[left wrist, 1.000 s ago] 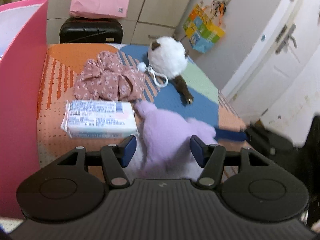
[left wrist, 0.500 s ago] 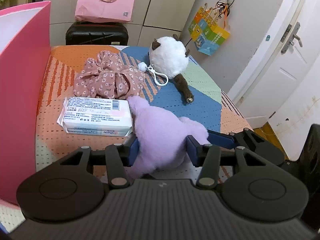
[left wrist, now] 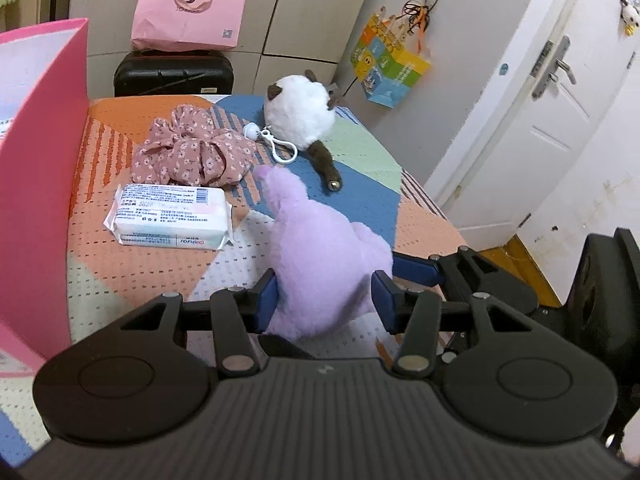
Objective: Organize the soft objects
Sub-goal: 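Lift the lilac plush with the left tool and carry it into the shoebox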
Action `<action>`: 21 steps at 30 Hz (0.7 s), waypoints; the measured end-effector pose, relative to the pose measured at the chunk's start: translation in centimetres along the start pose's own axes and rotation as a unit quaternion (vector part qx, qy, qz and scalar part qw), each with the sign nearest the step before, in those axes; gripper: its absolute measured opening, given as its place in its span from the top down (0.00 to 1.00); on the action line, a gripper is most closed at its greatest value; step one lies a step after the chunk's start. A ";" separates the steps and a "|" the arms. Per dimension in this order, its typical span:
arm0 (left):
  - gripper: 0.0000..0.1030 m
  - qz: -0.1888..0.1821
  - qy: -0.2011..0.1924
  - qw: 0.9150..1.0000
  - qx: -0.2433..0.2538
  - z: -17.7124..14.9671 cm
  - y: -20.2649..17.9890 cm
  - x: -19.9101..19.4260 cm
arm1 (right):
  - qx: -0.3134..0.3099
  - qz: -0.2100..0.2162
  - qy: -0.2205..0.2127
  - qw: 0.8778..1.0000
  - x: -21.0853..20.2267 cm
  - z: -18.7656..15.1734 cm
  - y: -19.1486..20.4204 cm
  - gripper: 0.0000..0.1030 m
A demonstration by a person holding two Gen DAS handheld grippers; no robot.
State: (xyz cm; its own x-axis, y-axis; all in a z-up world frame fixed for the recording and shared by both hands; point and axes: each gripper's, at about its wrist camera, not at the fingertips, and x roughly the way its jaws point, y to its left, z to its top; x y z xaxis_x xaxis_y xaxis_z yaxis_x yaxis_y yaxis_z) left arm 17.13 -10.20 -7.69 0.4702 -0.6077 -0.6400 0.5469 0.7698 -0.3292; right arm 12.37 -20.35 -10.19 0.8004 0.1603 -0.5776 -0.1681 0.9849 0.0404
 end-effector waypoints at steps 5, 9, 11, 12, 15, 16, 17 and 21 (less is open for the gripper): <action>0.57 -0.015 0.000 1.000 -0.006 -0.6 -0.3 -1.8 | -0.015 0.004 -0.004 1.000 -2.0 0.1 0.7 0.00; 0.57 -0.030 0.010 0.999 -0.016 -0.7 -0.2 -3.1 | -0.038 0.009 -0.006 0.999 -3.5 0.3 1.6 0.00; 0.57 -0.031 0.013 0.999 -0.015 -0.8 -0.4 -3.8 | -0.058 0.006 -0.007 0.998 -4.1 0.4 2.3 0.00; 0.57 -0.030 0.013 0.999 -0.015 -0.9 -0.4 -4.1 | -0.065 0.005 -0.007 0.998 -4.4 0.5 2.6 0.00; 0.57 -0.029 0.013 0.999 -0.012 -1.1 -0.6 -5.0 | -0.076 0.008 -0.008 0.997 -5.3 0.9 3.4 0.00; 0.57 -0.031 0.012 0.999 -0.011 -1.2 -0.7 -5.4 | -0.079 0.010 -0.007 0.997 -5.6 1.0 3.6 0.00; 0.57 -0.033 0.012 0.999 -0.012 -1.2 -0.7 -5.7 | -0.081 0.010 -0.006 0.997 -5.9 1.1 3.8 0.00; 0.59 -0.038 0.017 0.999 -0.011 -1.2 -0.8 -7.3 | -0.088 0.019 -0.005 0.996 -7.4 1.6 4.6 0.00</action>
State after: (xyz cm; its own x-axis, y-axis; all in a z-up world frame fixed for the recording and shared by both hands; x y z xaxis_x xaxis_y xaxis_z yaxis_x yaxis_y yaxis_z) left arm 12.38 -6.12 -3.59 0.4031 -0.6585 -0.6355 0.5647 0.7254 -0.3935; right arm 6.55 -16.88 -4.41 0.7970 0.1996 -0.5701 -0.2965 0.9515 -0.0814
